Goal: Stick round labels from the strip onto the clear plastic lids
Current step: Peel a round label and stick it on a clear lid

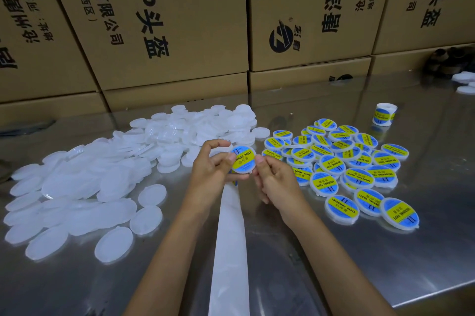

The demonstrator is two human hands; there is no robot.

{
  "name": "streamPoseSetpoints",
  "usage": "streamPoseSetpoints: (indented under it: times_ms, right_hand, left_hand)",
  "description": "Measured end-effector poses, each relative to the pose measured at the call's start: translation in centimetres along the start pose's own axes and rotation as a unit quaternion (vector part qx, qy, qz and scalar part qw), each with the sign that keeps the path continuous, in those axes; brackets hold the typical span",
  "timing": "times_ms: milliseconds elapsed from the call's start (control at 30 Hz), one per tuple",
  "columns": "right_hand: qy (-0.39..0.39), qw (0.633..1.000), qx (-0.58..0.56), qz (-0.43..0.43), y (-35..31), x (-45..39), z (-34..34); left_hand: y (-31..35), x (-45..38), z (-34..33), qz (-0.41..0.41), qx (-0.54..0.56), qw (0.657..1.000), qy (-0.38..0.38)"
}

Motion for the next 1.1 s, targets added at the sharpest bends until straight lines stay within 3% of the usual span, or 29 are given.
streamPoseSetpoints:
  times_ms: [100,200,333,467,633,833,967,1100]
  right_hand:
    - [0.027,0.998,-0.038,-0.038,0.5,0.0,0.5]
    - [0.027,0.997,-0.041,-0.062,0.6,0.2,0.1]
    - [-0.006,0.998,0.062,0.018,-0.7,0.0,-0.4]
    - [-0.024,0.998,0.053,0.009,-0.4,-0.2,-0.6]
    - [0.074,0.994,-0.042,-0.073,1.1,0.1,1.4]
    - [0.216,0.939,-0.227,-0.143,2.9,0.4,4.6]
    - [0.257,0.904,-0.304,-0.153,3.4,0.5,5.4]
    - [0.258,0.895,-0.328,-0.159,3.8,0.4,5.6]
  left_hand:
    - [0.2,0.1,-0.6,-0.007,-0.007,1.0,-0.014]
    - [0.3,0.2,-0.1,-0.023,-0.037,0.998,0.041]
    - [0.7,0.4,0.7,-0.036,-0.029,0.996,0.073]
    - [0.8,0.4,0.9,-0.033,-0.033,0.996,0.08]
    - [0.6,0.5,1.3,-0.013,-0.018,0.995,0.096]
    - [0.6,0.4,3.3,-0.006,-0.006,0.987,0.162]
    - [0.4,0.2,4.6,-0.008,-0.028,0.979,0.2]
    - [-0.4,-0.3,5.6,0.007,-0.038,0.973,0.229]
Point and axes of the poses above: each hand's wrist, its own x-axis away from the middle knuckle, its own z-axis out of the back of the hand, y = z × x, the point moved 10 cm from there along -x, towards the middle knuckle, and after that the axes turned 12 degrees about z, right-handed, at the moved point
